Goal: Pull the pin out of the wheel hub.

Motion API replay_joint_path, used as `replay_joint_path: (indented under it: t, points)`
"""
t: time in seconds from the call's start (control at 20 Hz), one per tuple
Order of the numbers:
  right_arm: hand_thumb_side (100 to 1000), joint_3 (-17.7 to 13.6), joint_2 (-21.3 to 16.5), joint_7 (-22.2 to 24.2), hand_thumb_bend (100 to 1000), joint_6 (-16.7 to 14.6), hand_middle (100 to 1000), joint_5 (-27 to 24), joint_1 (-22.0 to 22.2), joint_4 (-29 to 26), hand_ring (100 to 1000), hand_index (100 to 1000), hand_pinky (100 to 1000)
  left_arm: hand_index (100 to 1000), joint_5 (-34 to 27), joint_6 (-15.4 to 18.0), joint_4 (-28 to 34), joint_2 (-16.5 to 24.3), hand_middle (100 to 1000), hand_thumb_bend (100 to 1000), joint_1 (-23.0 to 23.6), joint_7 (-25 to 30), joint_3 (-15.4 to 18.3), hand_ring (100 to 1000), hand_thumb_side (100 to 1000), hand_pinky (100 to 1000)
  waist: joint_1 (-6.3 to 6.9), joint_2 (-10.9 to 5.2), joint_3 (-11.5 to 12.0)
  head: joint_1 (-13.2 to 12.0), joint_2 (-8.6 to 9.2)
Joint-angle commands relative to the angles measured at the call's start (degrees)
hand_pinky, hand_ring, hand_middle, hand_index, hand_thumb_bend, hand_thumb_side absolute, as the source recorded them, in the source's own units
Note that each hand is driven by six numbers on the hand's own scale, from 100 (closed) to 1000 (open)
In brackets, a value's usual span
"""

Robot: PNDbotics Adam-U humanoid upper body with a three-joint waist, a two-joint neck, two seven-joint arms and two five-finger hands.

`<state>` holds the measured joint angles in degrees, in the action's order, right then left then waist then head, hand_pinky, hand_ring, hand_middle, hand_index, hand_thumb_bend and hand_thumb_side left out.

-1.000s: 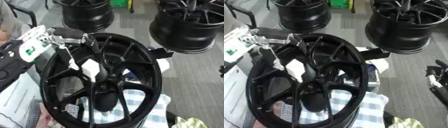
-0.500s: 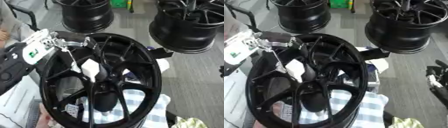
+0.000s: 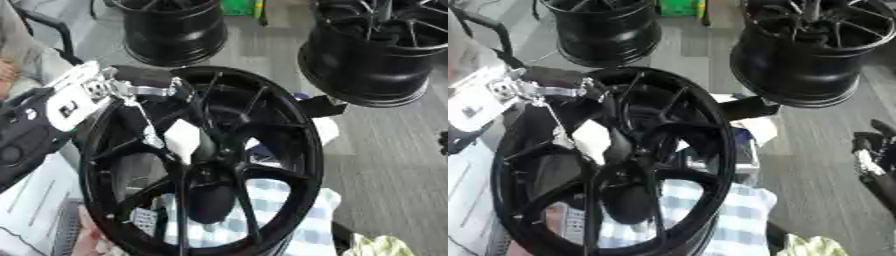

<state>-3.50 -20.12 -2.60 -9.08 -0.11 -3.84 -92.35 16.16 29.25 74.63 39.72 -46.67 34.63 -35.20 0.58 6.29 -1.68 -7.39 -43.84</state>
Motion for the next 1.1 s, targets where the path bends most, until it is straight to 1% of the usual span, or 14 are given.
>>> replay_joint_path:
  t: [0.05,0.25,0.5,0.7,0.8,1.05,1.1]
  points:
    - [466,-0.31,-1.12,0.09,100,-0.1,733,-0.1,-0.55,-0.56,805,936,806,801,-1.78,16.48,1.65,1.41,717,523,-1.01,17.34,-0.03,710,412,800,-0.11,-0.65,-0.03,-0.07,-0.28]
    - [465,-0.38,-1.21,0.05,100,-0.11,732,-0.08,-0.49,-0.57,804,936,807,814,-1.57,16.34,2.35,2.77,731,529,-1.01,17.34,-0.08,724,380,802,-0.01,-0.74,0.07,0.03,-0.28]
    - [465,-0.42,-1.38,0.03,100,-0.09,732,0.0,-0.41,-0.56,804,936,807,843,-0.08,17.53,3.67,4.98,759,560,-0.04,17.34,-0.11,747,369,809,0.26,-0.9,0.45,0.24,-0.28]
    - [464,-0.42,-1.44,0.07,100,-0.09,732,0.09,-0.42,-0.56,804,935,806,859,1.73,18.43,4.01,5.87,774,587,0.78,17.34,0.1,758,367,815,0.26,-1.02,0.59,0.27,-0.28]
    - [464,-0.46,-1.46,0.04,100,-0.09,732,0.1,-0.4,-0.55,804,935,806,863,2.51,18.86,3.89,6.13,778,610,1.21,17.34,0.14,760,376,817,0.2,-1.05,0.58,0.29,-0.28]
    - [463,-0.44,-1.5,0.04,100,-0.08,731,0.12,-0.47,-0.54,804,935,806,866,2.49,19.35,3.76,6.53,780,621,1.99,17.34,0.31,760,396,818,0.16,-1.05,0.63,0.27,-0.28]
    - [464,-0.43,-1.5,0.06,100,-0.08,731,0.13,-0.5,-0.55,804,935,806,865,2.15,19.23,3.82,6.57,779,625,2.1,17.34,0.34,759,413,819,0.16,-1.04,0.65,0.3,-0.28]
